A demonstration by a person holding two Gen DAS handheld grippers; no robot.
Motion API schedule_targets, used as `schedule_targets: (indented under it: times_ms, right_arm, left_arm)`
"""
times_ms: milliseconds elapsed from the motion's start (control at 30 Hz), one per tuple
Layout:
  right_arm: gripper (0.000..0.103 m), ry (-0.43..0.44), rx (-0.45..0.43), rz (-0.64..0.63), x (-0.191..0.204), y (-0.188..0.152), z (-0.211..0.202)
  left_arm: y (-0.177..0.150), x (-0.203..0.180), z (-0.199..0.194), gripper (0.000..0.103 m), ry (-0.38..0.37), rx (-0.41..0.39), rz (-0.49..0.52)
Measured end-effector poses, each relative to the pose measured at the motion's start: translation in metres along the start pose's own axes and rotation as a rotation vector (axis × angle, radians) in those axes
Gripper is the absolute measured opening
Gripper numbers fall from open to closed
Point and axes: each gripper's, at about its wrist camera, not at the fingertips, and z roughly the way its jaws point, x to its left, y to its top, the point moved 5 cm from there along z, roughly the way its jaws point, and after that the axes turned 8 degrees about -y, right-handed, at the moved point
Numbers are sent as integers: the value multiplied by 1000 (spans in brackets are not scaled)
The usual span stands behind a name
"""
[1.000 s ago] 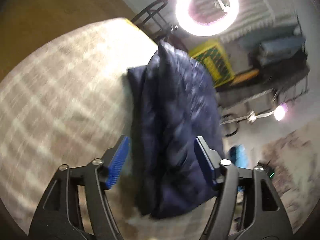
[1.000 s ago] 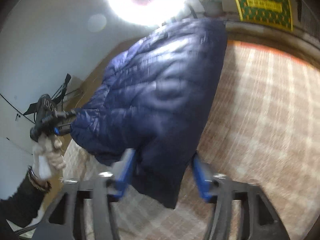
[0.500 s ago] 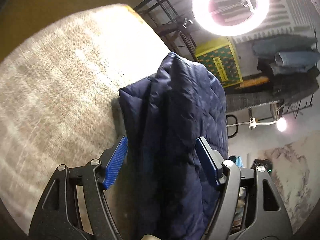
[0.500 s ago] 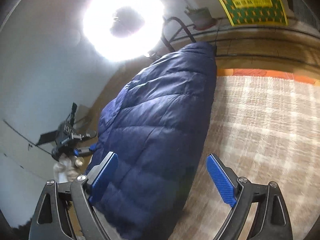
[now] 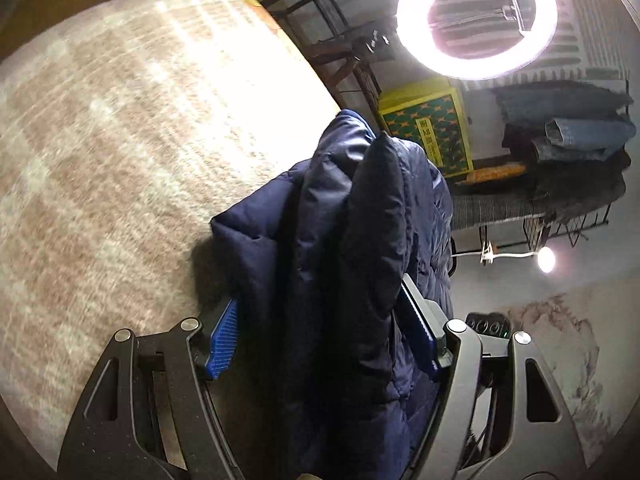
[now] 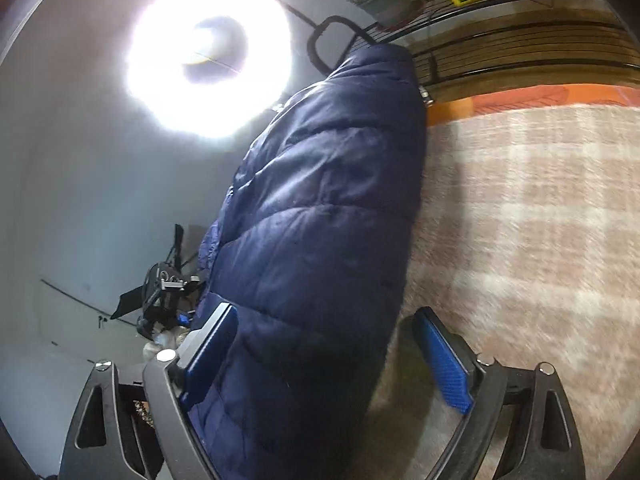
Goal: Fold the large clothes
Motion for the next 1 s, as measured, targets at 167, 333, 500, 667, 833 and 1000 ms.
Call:
schedule_targets:
  times_ms: [167, 333, 500, 667, 833, 1000]
  right_arm:
    - [81, 13, 23, -41, 12, 2, 14]
    - [72, -12, 35, -44, 17, 4, 25]
    - [45, -18, 24, -4, 15, 3, 20]
    - [28, -103, 4, -82, 35, -1, 7]
    - [22, -160, -13, -147, 60, -5, -10]
    - [21, -226, -20, -220, 80, -21, -40]
  left_arm:
    - [3, -7, 10, 72, 13, 2, 25]
    - [5, -13, 22, 53, 83, 3, 59]
    - [-2, -29, 21, 29, 132, -16, 126]
    - [-11, -55, 16, 20, 186, -40, 204]
    - [-29, -74, 9, 18, 181, -41, 234]
    - [-58, -95, 6, 17, 152, -20, 261]
